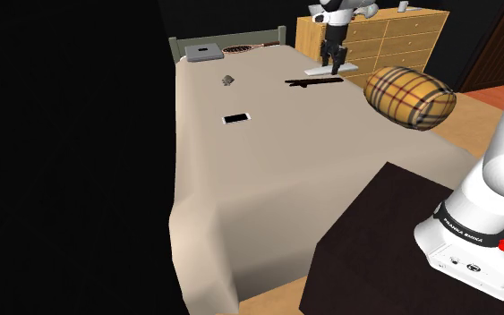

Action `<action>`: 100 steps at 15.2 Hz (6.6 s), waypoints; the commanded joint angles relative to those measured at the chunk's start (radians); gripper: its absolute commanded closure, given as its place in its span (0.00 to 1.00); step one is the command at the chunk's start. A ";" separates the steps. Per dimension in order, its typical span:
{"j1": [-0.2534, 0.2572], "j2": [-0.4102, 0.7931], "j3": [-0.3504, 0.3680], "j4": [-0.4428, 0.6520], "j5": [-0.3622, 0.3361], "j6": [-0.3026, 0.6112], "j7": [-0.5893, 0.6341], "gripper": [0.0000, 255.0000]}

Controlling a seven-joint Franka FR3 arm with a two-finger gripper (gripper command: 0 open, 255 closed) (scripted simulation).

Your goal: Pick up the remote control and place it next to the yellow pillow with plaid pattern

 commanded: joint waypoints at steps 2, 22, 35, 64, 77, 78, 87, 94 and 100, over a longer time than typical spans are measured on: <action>-0.015 -0.085 -0.022 -0.114 -0.026 0.034 -0.036 1.00; -0.205 -0.516 -0.208 -0.552 -0.250 0.091 -0.303 1.00; -0.268 -0.541 -0.302 -0.654 -0.299 0.182 -0.416 1.00; -0.218 -0.188 -0.378 -0.806 -0.017 0.622 -0.631 1.00; -0.308 0.033 -0.237 -0.796 0.296 0.775 -0.855 1.00; -0.320 0.049 -0.221 -0.792 0.318 0.785 -0.871 1.00; -0.430 0.179 -0.078 -0.755 0.480 0.870 -0.991 1.00; -0.430 0.179 -0.078 -0.755 0.480 0.870 -0.991 1.00; -0.430 0.179 -0.078 -0.755 0.480 0.870 -0.991 0.00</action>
